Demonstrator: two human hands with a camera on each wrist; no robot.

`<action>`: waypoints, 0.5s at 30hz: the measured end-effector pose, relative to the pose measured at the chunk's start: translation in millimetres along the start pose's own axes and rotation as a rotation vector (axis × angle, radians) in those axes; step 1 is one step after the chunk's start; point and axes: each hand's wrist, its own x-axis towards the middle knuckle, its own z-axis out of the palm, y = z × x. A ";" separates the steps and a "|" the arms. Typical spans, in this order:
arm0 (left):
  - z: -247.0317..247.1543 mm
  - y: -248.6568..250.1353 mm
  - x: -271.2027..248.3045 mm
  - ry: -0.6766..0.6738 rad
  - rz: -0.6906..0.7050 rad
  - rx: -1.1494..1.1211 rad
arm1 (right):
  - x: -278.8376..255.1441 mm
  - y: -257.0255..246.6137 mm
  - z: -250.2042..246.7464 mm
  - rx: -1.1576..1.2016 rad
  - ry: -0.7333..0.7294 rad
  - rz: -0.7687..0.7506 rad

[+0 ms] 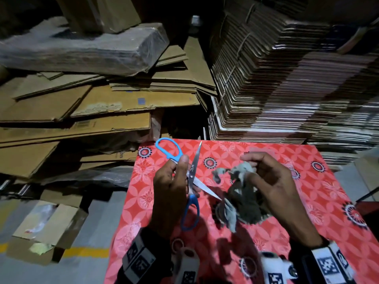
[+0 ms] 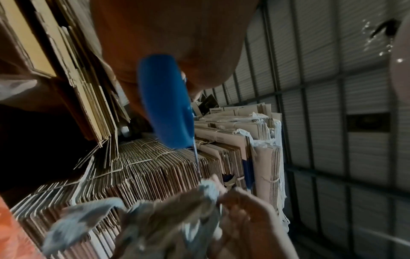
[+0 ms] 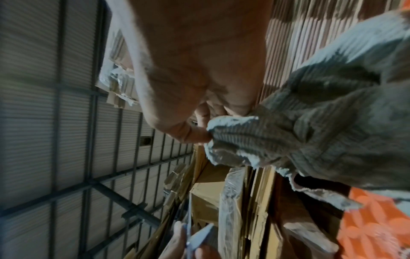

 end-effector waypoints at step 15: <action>8.1 -11.6 -9.4 -0.055 0.135 0.153 | 8.9 -7.0 56.2 -0.467 0.065 -0.406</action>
